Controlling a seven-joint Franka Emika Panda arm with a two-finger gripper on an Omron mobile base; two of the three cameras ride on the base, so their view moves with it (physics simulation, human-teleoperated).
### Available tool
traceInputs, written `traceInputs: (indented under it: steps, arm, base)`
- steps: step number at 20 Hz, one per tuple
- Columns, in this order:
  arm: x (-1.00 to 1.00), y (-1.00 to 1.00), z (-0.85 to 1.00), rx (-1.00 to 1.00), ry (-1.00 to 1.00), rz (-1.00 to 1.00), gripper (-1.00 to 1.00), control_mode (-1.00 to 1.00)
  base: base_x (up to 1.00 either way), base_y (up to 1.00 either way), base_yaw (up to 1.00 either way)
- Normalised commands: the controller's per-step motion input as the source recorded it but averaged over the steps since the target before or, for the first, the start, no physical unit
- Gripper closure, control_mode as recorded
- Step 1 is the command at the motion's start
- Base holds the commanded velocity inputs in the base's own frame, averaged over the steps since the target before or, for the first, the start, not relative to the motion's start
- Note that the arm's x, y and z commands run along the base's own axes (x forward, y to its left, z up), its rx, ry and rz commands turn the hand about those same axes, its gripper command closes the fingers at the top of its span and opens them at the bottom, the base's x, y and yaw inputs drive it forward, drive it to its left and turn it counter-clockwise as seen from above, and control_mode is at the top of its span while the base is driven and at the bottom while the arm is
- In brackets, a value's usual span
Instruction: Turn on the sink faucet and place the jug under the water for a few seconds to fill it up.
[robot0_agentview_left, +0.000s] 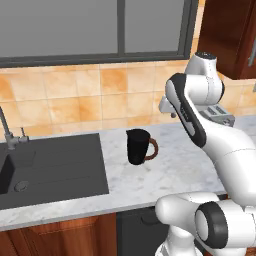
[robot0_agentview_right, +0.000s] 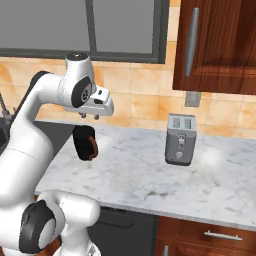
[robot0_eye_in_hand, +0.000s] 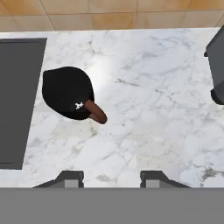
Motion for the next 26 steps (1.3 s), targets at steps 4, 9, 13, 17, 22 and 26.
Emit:
traceInputs:
  steps: [4, 9, 13, 17, 22, 26]
  arm:
    - [-0.01, 0.00, 0.00, 0.00, 0.00, 0.00, -1.00, 1.00]
    - [0.00, 0.00, 0.00, 0.00, 0.00, 0.00, -1.00, 1.00]
    - [0.00, 0.00, 0.00, 0.00, 0.00, 0.00, -1.00, 1.00]
    - [0.00, 0.00, 0.00, 0.00, 0.00, 0.00, -1.00, 1.00]
    - [0.00, 0.00, 0.00, 0.00, 0.00, 0.00, -1.00, 1.00]
    - [0.00, 0.00, 0.00, 0.00, 0.00, 0.00, -1.00, 1.00]
  base:
    - [-0.13, 0.11, 0.00]
    - [-0.01, 0.75, -0.01]
    - [0.00, 0.87, 0.00]
    - [0.00, 0.72, 0.00]
    - [0.00, 0.64, 0.00]
    - [0.00, 0.57, 0.00]
